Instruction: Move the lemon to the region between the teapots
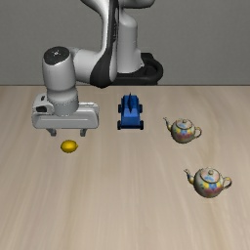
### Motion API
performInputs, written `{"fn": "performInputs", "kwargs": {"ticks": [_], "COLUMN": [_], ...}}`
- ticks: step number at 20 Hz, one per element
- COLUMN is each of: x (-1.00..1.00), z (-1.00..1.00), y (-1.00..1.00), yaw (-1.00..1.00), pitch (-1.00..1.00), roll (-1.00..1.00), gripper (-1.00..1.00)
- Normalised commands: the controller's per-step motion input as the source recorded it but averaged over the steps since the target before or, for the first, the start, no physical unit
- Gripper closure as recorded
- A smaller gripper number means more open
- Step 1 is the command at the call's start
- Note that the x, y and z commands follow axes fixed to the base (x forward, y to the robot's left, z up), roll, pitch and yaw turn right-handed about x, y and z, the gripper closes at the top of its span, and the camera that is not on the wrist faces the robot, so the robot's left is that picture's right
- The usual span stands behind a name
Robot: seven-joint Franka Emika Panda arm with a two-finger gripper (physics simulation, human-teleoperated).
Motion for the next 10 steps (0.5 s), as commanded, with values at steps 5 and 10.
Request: {"fn": "performInputs", "kwargs": {"ticks": [5, 10], "x": [0.00, 0.20], "z": [-1.00, 0.00], "y": [0.00, 0.00], "yaw": [0.00, 0.00], "pitch": [0.00, 0.00], "roll": [0.00, 0.00], "gripper": [-1.00, 1.00]}}
